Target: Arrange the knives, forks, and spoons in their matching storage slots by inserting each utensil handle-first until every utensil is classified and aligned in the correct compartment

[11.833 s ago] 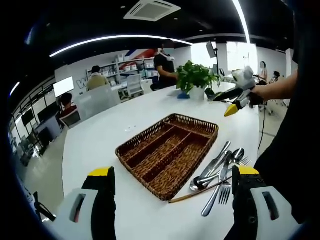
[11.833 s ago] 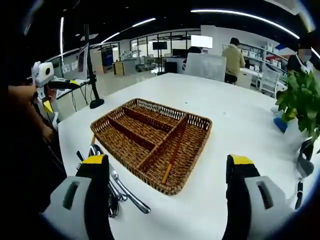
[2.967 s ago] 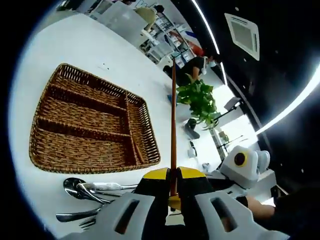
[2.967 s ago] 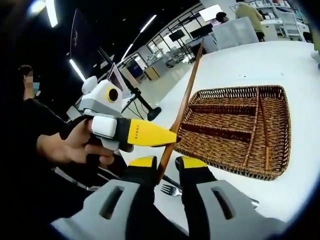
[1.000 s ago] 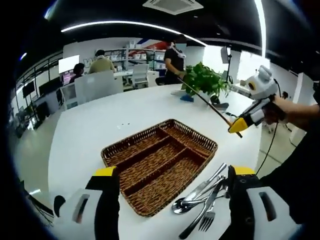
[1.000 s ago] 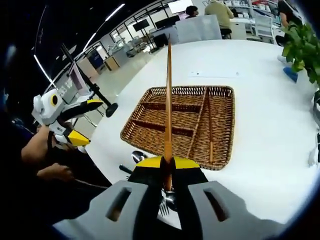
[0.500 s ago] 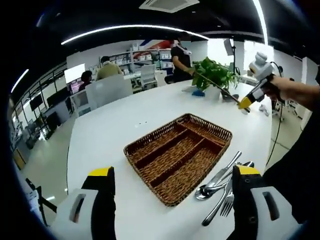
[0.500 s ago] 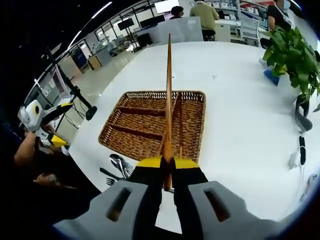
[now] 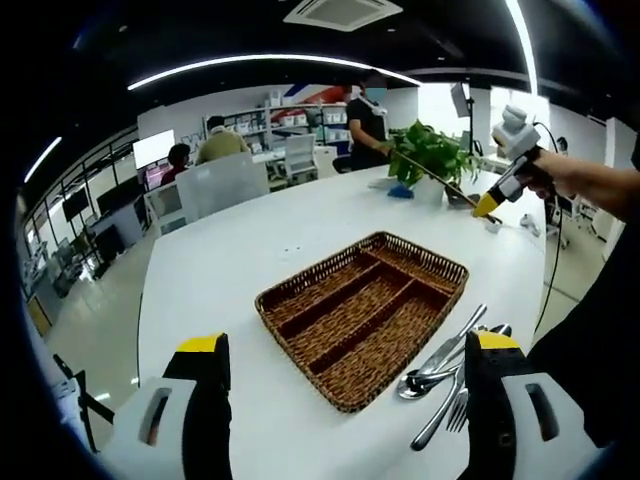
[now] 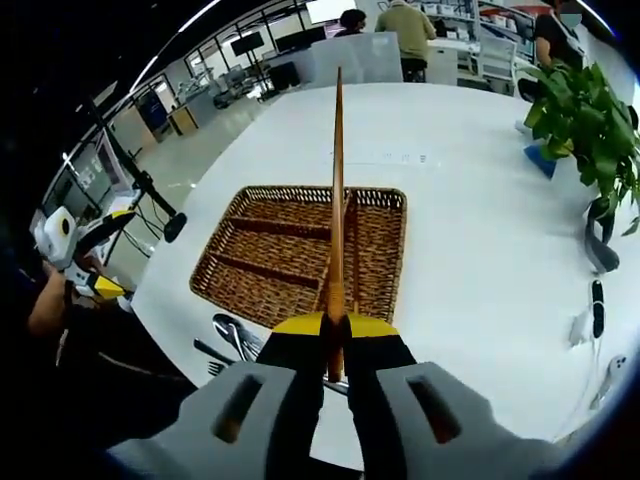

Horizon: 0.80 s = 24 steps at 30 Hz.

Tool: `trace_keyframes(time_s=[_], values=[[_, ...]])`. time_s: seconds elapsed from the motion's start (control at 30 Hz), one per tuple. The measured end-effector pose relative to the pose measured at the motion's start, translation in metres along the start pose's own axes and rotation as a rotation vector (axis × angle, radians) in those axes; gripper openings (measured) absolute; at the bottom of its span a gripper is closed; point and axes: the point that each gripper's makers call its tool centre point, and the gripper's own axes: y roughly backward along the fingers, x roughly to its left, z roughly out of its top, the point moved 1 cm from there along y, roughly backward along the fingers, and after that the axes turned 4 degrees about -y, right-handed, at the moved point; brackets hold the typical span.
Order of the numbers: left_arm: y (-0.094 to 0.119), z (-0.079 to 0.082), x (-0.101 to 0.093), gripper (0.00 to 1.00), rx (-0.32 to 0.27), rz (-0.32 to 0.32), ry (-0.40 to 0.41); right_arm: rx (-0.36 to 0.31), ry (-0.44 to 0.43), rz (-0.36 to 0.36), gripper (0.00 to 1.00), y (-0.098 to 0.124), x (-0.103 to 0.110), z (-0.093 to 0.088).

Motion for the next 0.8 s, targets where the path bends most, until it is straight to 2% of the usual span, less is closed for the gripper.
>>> trace_keyframes(time_s=[0.47,0.67,0.8], values=[[-0.003,0.003,0.005,1.0,-0.009,0.005,-0.007,0.039,-0.003,-0.018,0.04,-0.006,-0.009,0.007],[-0.003,0.002,0.006,1.0,-0.005,0.002,-0.009,0.049,-0.019,-0.022,0.04,-0.013,-0.01,0.008],[-0.002,0.003,0.004,1.0,-0.013,-0.001,0.001,0.077,-0.026,-0.029,0.04,-0.021,-0.011,0.004]])
